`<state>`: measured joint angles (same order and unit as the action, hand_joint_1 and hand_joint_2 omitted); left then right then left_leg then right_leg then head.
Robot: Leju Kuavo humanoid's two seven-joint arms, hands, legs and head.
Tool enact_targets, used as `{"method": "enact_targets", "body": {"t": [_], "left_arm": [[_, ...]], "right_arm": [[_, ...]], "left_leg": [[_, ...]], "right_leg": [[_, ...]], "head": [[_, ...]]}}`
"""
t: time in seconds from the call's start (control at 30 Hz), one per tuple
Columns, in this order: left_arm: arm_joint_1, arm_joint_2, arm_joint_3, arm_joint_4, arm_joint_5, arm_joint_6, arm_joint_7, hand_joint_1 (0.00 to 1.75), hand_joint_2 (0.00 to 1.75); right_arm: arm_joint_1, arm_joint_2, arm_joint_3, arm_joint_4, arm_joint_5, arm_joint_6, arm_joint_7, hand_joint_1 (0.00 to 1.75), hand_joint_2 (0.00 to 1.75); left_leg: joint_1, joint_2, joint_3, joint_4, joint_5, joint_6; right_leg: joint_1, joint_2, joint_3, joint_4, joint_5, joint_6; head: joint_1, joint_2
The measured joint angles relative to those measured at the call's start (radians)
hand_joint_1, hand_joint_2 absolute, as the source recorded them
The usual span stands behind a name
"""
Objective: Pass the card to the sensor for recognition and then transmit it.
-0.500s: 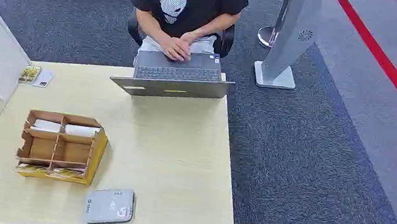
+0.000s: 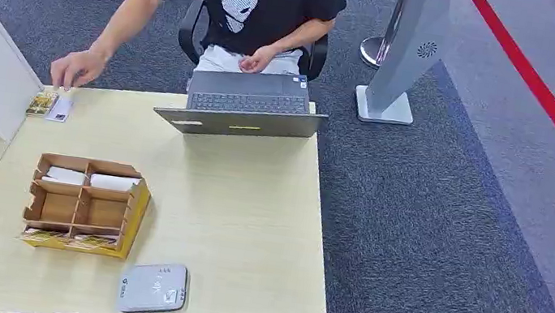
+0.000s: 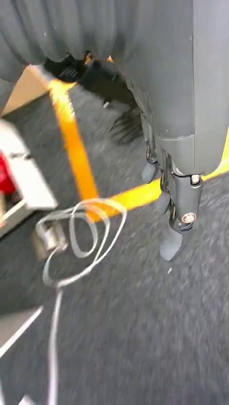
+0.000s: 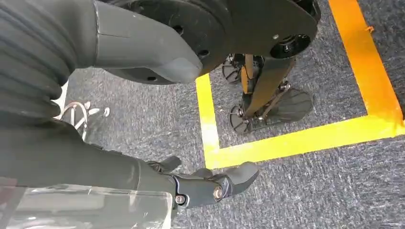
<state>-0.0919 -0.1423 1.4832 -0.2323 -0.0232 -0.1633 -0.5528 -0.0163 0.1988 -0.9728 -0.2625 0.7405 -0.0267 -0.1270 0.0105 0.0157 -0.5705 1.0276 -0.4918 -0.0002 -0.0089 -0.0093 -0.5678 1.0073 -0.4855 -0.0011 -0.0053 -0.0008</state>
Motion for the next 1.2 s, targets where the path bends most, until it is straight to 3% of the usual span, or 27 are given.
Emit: {"method": "enact_targets", "body": {"t": [0.13,0.27,0.4,0.47,0.5,0.6,0.63,0.67,0.77,0.9,1.1,1.2], "left_arm": [[0.0,-0.008,0.0,0.0,0.008,-0.017,-0.026,0.0,1.75],[0.0,-0.028,0.0,-0.004,0.001,-0.111,-0.131,0.0,1.75],[0.002,-0.062,-0.002,-0.06,-0.003,-0.187,-0.145,0.0,1.75],[0.024,-0.093,-0.029,-0.146,0.048,-0.203,-0.145,0.0,1.75],[0.048,-0.119,-0.066,-0.241,0.116,-0.234,-0.126,0.0,1.75],[0.102,-0.144,-0.158,-0.497,0.258,-0.4,0.059,0.0,1.75],[0.104,-0.147,-0.161,-0.574,0.267,-0.446,0.092,0.0,1.75],[0.105,-0.147,-0.161,-0.624,0.258,-0.477,0.087,0.0,1.75],[0.1,-0.128,-0.159,-0.692,0.197,-0.551,-0.028,0.0,1.75],[0.096,-0.102,-0.156,-0.703,0.163,-0.577,-0.126,0.0,1.75],[0.058,-0.02,-0.065,-0.703,0.16,-0.657,-0.145,0.0,1.75],[0.044,0.034,-0.008,-0.704,0.199,-0.667,-0.146,0.0,1.75]], "right_arm": [[0.0,0.005,-0.02,-0.007,0.007,-0.008,0.0,0.0,1.75],[0.001,0.008,-0.038,-0.01,0.022,-0.002,0.002,0.0,1.75],[0.008,0.011,-0.05,-0.011,0.035,0.007,0.0,0.0,1.75],[0.009,0.012,-0.058,-0.01,0.026,-0.01,0.014,0.0,1.75],[0.007,0.014,-0.073,-0.01,0.009,-0.023,0.023,0.0,1.75],[0.003,0.02,-0.111,-0.007,-0.001,-0.045,0.034,0.0,1.75],[0.0,0.021,-0.12,-0.006,0.0,-0.045,0.035,0.0,1.75],[-0.005,0.022,-0.127,-0.005,0.004,-0.043,0.036,0.0,1.75],[-0.012,0.025,-0.144,-0.003,0.016,-0.032,0.044,0.0,1.75],[-0.012,0.027,-0.156,-0.002,0.03,-0.026,0.052,0.0,1.75],[-0.012,0.027,-0.165,-0.002,0.068,-0.007,0.058,0.0,1.75],[-0.011,0.027,-0.165,-0.005,0.087,0.005,0.056,0.0,1.75]], "left_leg": [[0.0,0.0,0.0,0.0,0.0,0.0],[0.0,0.0,0.0,0.0,0.0,0.0],[0.0,0.0,0.0,0.0,0.0,0.0],[0.0,0.001,0.0,0.0,-0.001,0.0],[0.001,0.002,0.0,0.0,-0.001,0.0],[0.002,-0.002,-0.001,0.0,0.0,0.0],[0.002,-0.004,-0.001,0.0,0.0,-0.001],[0.001,-0.004,-0.001,0.0,0.0,-0.001],[0.002,-0.004,0.0,0.0,0.001,-0.002],[0.002,-0.004,0.0,0.0,0.001,-0.003],[0.002,-0.004,0.0,0.0,0.001,-0.003],[0.002,-0.003,0.0,0.0,0.001,-0.003]], "right_leg": [[0.0,0.0,0.0,0.0,0.0,0.0],[0.0,0.0,0.0,0.0,0.0,0.0],[0.0,0.0,0.0,0.0,0.0,0.0],[0.0,0.001,0.0,0.0,0.0,0.0],[0.002,0.002,0.0,0.0,0.0,0.0],[0.002,-0.002,-0.001,0.0,-0.001,-0.001],[0.002,-0.005,0.0,0.0,-0.001,-0.001],[0.002,-0.005,0.0,0.0,-0.001,-0.002],[0.002,-0.004,0.001,0.001,-0.002,-0.002],[0.002,-0.004,0.001,0.001,-0.001,-0.002],[0.002,-0.004,0.001,0.001,-0.002,-0.002],[0.002,-0.004,0.001,0.001,-0.002,-0.003]], "head": [[0.0,0.0],[0.0,0.0],[0.0,0.0],[0.0,0.0],[0.0,0.0],[0.002,0.0],[0.002,0.0],[0.001,0.0],[0.0,0.0],[-0.001,0.0],[-0.001,0.0],[-0.001,0.0]]}}
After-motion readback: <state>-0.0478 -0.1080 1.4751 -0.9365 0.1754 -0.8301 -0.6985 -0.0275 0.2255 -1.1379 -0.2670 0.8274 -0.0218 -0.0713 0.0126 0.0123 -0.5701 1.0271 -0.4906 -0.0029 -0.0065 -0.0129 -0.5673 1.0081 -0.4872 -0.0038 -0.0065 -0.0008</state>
